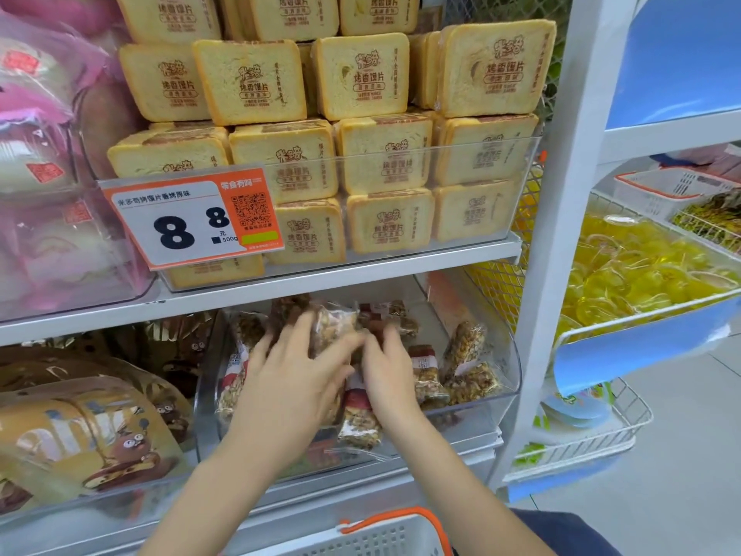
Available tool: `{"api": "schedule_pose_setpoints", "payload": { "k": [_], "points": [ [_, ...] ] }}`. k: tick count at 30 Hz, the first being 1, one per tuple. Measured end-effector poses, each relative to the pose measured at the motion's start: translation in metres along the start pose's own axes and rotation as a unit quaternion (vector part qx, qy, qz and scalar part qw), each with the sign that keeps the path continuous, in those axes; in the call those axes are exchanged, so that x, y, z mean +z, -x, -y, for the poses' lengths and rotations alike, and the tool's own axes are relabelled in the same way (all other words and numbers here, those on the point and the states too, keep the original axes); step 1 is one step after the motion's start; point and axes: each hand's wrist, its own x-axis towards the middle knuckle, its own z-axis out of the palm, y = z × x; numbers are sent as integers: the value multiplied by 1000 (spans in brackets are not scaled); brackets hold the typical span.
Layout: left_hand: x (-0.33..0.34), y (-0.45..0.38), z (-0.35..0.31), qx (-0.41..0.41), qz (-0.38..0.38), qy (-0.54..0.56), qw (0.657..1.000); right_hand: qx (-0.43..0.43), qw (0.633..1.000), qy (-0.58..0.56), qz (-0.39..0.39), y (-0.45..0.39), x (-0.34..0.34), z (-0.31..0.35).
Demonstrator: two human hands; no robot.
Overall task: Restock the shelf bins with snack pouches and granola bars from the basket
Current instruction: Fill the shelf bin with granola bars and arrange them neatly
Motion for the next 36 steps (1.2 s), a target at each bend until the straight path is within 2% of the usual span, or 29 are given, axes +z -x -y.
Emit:
{"api": "schedule_pose_setpoints", "payload": {
  "k": [2, 4, 6, 8, 9, 11, 13, 14, 16, 20, 22, 24, 26, 31, 36],
  "points": [
    [4, 3, 1, 11, 46, -49, 998, -3, 1000, -3, 5, -2, 6, -4],
    [6, 6, 2, 12, 87, -61, 994, 50, 989, -137, 23, -2, 7, 1],
    [8, 8, 1, 14, 113, -72, 991, 110, 938, -321, 76, -1, 5, 1],
    [8, 8, -1, 11, 129, -79, 988, 122, 912, -377, 107, 0, 0, 3],
    [7, 7, -2, 8, 138, -78, 987, 126, 912, -374, 112, -2, -3, 4],
    [6, 6, -2, 5, 141, -76, 987, 136, 929, -323, 119, -11, -15, 11],
    [7, 5, -2, 10, 134, -87, 987, 83, 983, -137, 85, -28, -35, 17],
    [7, 5, -3, 14, 129, -94, 987, 47, 998, -21, 46, -37, -48, 17],
    [8, 4, -3, 21, 115, -101, 988, 4, 990, 141, 19, -55, -68, 17],
    [13, 6, -2, 23, 98, -103, 990, -23, 914, 373, 159, -81, -63, 18],
    [14, 7, -1, 23, 91, -105, 990, -11, 895, 386, 223, -84, -54, 17],
    [14, 8, 0, 21, 84, -104, 991, 45, 865, 402, 297, -85, -48, 12],
    [15, 8, 0, 19, 80, -106, 991, 74, 835, 433, 332, -86, -48, 5],
    [18, 8, 0, 14, 79, -108, 991, 146, 844, 391, 337, -81, -55, 7],
    [18, 10, 1, 13, 79, -104, 991, 99, 853, 364, 361, -75, -35, 6]
  ]
}}
